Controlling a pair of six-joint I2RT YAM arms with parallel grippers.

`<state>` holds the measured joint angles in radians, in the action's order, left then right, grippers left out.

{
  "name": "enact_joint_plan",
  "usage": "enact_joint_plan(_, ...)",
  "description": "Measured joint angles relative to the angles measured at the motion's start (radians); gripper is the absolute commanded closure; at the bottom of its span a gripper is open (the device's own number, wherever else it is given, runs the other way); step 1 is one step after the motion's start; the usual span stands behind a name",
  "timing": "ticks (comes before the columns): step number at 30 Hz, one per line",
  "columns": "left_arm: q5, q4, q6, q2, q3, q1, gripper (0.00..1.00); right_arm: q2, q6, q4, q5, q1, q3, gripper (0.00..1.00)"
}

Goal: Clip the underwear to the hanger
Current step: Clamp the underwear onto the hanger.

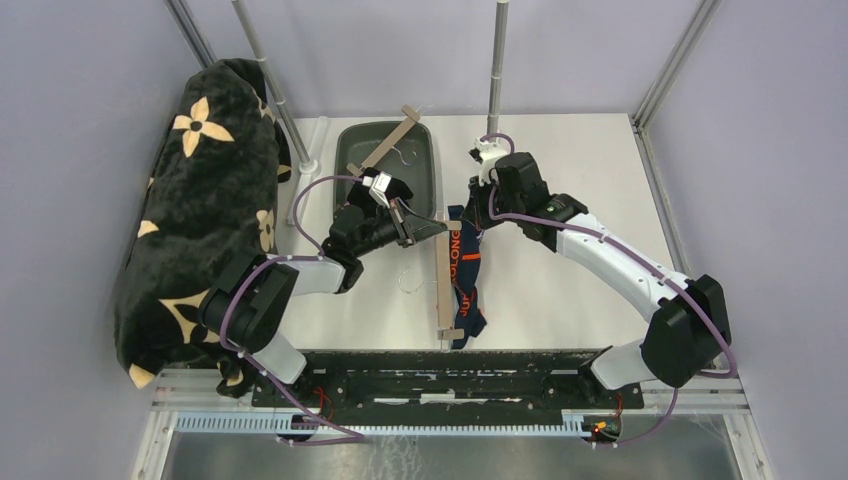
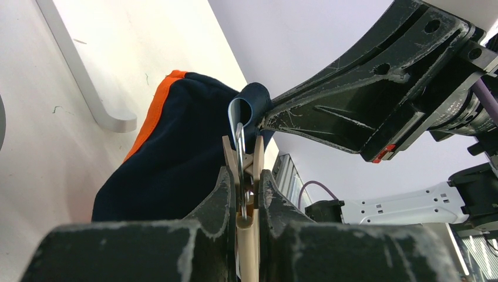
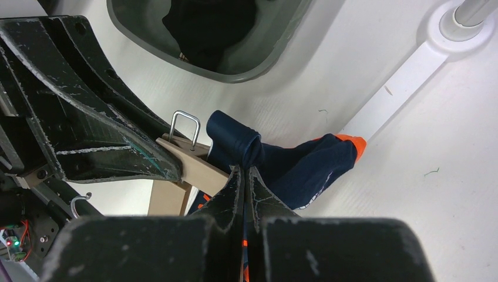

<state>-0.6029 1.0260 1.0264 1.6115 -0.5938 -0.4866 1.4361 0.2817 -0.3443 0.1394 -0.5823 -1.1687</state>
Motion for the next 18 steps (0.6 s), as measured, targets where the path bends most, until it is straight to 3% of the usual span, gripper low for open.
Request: enact_joint_plan(18, 0.001, 0.0, -0.008, 0.0, 0.0, -0.004, 0.97, -0.002, 0.0, 0.0, 0.0, 0.0, 0.0, 1.0)
